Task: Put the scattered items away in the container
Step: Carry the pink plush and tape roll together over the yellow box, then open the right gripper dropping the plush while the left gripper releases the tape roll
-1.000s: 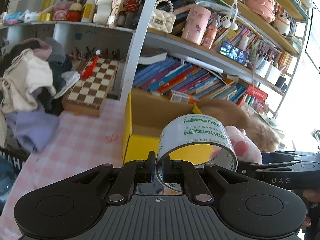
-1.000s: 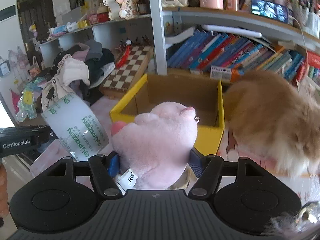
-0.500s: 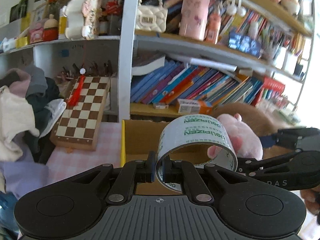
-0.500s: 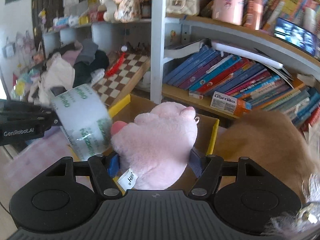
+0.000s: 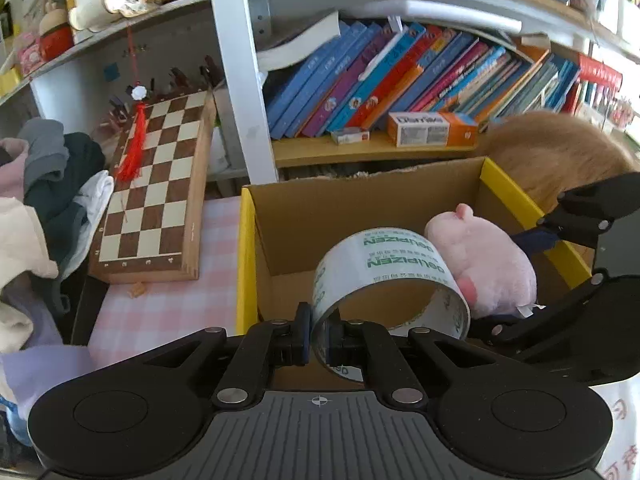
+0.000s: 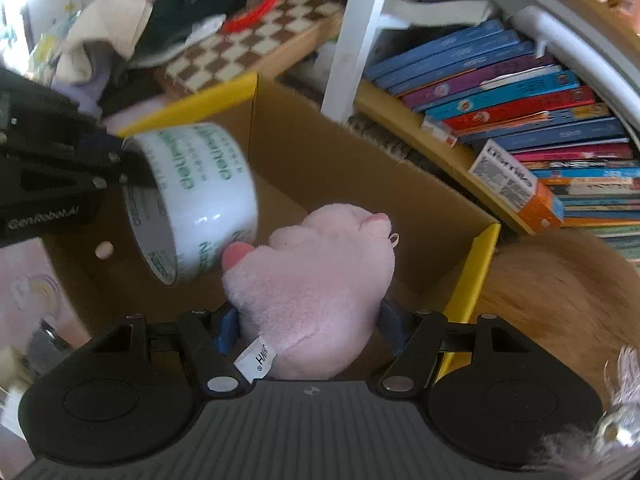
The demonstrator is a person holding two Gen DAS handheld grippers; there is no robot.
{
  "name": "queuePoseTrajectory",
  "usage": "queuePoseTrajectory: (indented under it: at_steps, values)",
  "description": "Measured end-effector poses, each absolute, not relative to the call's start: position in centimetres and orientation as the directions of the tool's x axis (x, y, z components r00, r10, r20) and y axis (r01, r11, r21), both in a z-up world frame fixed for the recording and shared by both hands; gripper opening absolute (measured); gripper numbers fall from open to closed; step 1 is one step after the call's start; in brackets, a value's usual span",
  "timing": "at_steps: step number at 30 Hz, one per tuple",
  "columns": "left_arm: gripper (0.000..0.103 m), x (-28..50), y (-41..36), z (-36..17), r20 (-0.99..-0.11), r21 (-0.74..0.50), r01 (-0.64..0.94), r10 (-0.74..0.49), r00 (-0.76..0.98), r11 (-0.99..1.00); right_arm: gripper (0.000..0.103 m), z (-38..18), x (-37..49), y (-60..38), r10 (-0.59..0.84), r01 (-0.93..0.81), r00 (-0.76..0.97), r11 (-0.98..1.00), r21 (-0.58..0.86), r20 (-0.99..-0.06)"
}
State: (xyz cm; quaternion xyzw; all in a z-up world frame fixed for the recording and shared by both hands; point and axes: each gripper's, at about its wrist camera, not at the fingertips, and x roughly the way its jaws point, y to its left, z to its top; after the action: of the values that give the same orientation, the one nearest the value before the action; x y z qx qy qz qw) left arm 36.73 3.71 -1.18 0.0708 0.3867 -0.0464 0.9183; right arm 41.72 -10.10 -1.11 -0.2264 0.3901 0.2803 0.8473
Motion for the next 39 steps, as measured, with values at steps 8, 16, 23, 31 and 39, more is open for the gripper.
queuePoseTrajectory:
  at_steps: [8,16,23,31,39]
  values:
    - [0.005,39.0,2.3,-2.1,-0.733,0.201,0.167,0.035,0.680,0.965,0.066,-3.2,44.2,-8.9,0.264,-0.699,0.497,0.686,-0.201,-0.826]
    - [0.006,40.4,1.5,-2.8,-0.736,0.254,0.184,0.067,0.674,0.950,0.067,-3.0,45.6,-8.2,0.249,-0.713,0.538,0.644,-0.277,-0.805]
    - [0.006,41.7,1.5,-3.3,-0.738,0.273,0.182,0.084,0.669,0.945,0.067,-3.7,46.0,-7.5,0.234,-0.731,0.535,0.610,-0.305,-0.812]
    - [0.014,42.9,0.8,-3.3,-0.726,0.320,0.196,0.107,0.679,0.927,0.075,-3.7,46.2,-7.4,0.228,-0.729,0.538,0.610,-0.311,-0.812]
    - [0.074,41.9,0.4,-2.6,-0.702,0.310,0.200,0.082,0.707,0.930,0.090,-2.3,45.2,-7.9,0.249,-0.693,0.591,0.645,-0.324,-0.767]
